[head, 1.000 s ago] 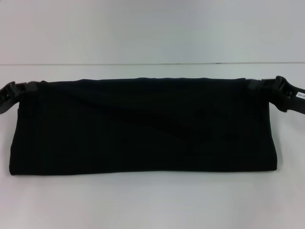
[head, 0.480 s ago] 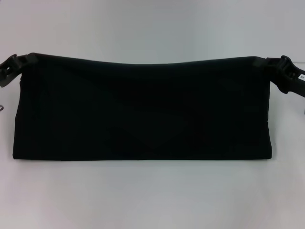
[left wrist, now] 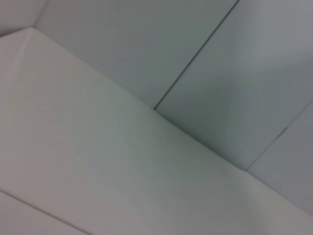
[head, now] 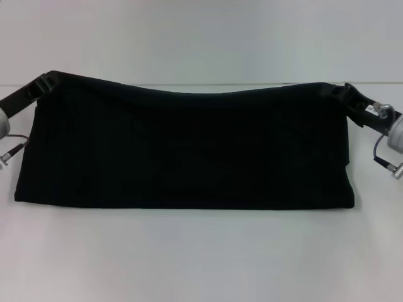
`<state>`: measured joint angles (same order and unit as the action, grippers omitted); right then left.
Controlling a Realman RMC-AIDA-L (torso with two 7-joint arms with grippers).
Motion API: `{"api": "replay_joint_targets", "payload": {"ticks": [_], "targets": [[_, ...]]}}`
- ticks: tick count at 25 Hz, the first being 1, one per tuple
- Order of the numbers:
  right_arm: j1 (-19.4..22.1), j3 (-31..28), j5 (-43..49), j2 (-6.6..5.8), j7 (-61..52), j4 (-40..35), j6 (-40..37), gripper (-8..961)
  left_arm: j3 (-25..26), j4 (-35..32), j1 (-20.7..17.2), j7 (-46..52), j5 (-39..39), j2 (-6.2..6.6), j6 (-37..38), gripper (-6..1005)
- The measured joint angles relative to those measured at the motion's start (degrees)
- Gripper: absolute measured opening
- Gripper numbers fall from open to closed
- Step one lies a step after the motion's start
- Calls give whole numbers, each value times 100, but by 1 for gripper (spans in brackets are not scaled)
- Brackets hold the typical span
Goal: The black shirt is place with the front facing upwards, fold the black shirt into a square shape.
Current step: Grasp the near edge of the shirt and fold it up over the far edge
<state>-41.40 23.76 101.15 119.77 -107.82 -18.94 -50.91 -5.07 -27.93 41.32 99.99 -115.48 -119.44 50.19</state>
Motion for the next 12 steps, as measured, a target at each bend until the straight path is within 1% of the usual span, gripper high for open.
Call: {"api": "replay_joint_targets", "payload": {"ticks": [4,8,12], "targets": [[-117,3,-189,12,379,120,248,145,-165,35,35,-316,301,-140,-251,68],[-201,2,-394,21,835,192,323,152,-198,177,40,-527,528,-165,-367,68],[-269,-1,-806,31,1607,361,356,159,-198,342,31,-766,937,-201,-509,68]]}}
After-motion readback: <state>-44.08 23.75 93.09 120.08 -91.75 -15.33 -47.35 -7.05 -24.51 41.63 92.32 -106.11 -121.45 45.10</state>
